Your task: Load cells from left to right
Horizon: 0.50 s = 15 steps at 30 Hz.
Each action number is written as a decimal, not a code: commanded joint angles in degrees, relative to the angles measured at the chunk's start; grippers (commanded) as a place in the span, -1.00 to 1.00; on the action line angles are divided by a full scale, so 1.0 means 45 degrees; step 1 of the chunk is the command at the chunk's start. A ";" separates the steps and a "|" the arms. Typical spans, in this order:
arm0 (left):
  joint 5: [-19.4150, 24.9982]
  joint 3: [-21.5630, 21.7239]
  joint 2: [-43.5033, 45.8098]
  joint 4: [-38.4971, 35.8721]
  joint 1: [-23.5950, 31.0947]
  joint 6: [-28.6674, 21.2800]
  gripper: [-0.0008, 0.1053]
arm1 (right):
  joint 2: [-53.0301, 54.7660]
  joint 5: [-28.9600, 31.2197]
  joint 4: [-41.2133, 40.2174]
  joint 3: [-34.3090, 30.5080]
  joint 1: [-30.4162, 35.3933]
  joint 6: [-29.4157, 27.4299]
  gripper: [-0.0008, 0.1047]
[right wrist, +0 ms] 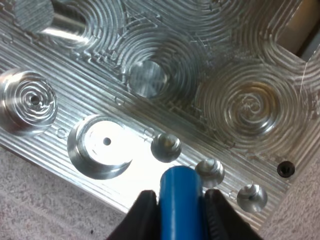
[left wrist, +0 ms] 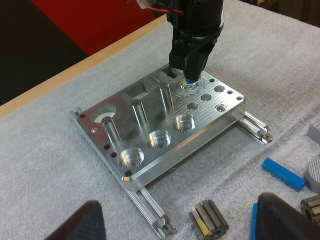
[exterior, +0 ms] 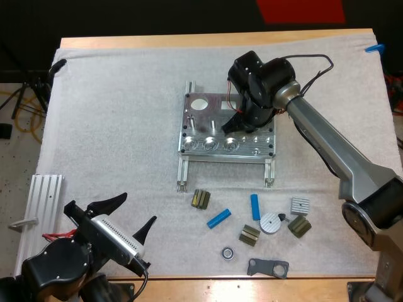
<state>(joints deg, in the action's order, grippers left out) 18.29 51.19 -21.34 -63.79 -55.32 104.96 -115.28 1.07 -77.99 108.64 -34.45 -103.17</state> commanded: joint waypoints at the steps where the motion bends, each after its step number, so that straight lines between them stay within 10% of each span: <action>1: -0.0015 0.0040 0.0004 0.0236 -0.0072 0.0148 0.18 | 0.0085 0.0057 -0.0089 0.0120 0.0058 -0.0314 -0.99; 15: -0.0015 0.0040 0.0004 0.0236 -0.0072 0.0148 0.18 | 0.0085 -0.1006 -0.0240 0.0120 0.0036 -0.1080 -0.99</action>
<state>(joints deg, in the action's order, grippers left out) 18.29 51.19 -21.34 -63.79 -55.32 104.96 -115.28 -2.40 -78.53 108.64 -34.45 -107.31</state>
